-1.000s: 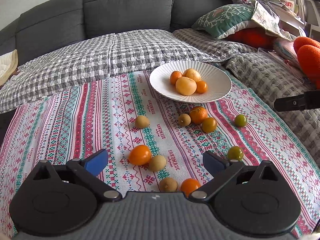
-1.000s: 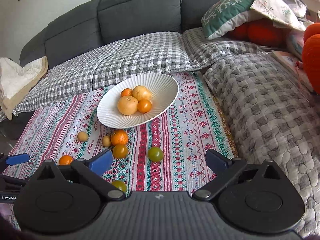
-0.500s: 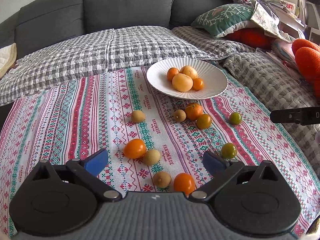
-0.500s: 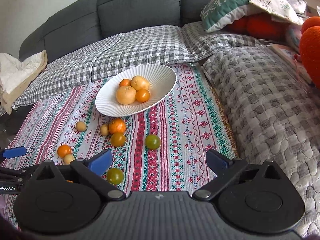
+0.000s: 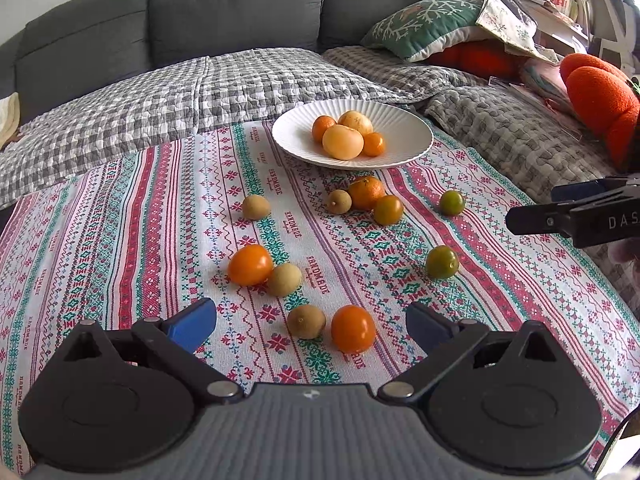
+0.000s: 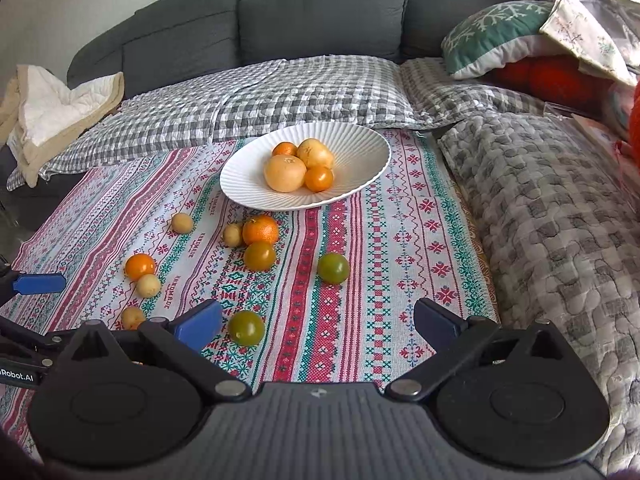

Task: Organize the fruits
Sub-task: 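Withdraw both tools from the plate back over the loose fruit, then grasp an orange cherry tomato with left tool while right tool grasps a green tomato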

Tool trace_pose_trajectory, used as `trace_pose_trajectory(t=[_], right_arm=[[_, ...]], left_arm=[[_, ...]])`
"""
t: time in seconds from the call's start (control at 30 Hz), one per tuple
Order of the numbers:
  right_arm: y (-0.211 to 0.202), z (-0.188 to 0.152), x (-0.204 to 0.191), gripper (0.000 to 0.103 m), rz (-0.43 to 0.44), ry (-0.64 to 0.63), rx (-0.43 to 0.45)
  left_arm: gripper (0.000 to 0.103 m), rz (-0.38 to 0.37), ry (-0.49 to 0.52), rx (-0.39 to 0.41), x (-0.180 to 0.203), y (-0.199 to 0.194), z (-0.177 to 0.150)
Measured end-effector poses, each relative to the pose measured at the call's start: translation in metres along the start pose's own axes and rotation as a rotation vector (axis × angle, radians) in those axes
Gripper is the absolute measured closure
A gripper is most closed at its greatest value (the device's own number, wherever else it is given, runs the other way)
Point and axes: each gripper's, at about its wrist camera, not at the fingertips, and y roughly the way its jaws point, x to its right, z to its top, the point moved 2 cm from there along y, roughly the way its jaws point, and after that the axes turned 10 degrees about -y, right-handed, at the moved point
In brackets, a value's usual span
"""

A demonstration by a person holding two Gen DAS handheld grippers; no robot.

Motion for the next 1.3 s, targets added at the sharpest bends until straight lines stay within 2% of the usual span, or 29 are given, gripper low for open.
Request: trace_pose_trajectory(t=[0.33,0.5,0.87,0.93,1.07,1.2,1.3], right_arm=[[0.006,-0.013,-0.025,0.001,0.023,-0.153,0.04],[0.011,-0.02,-0.035,0.0,0.046,-0.216,0.051],[0.022,-0.04,-0.049,0.0,0.127,-0.274,0.011],[0.027,-0.042,-0.048,0.001,0.139,-0.257,-0.007],[0.039,-0.043,-0.045,0.001,0.127,-0.209,-0.035],[0.045,-0.041,-0.045,0.001,0.111,-0.204,-0.025],[0.047,-0.039,-0.046,0.001,0.104,-0.202,-0.02]], left_arm=[[0.008,-0.025,0.041,0.045,0.002,-0.001,-0.018],[0.008,-0.022,0.027,0.033,-0.003,0.002,-0.028],[0.008,-0.011,0.026,0.033,-0.015,0.006,-0.048],[0.012,-0.028,0.022,0.026,-0.015,0.007,-0.048],[0.028,-0.077,0.016,0.025,-0.009,0.009,-0.044],[0.047,-0.129,0.017,-0.015,0.0,0.016,-0.043],[0.051,-0.145,0.025,-0.02,0.005,0.02,-0.042]])
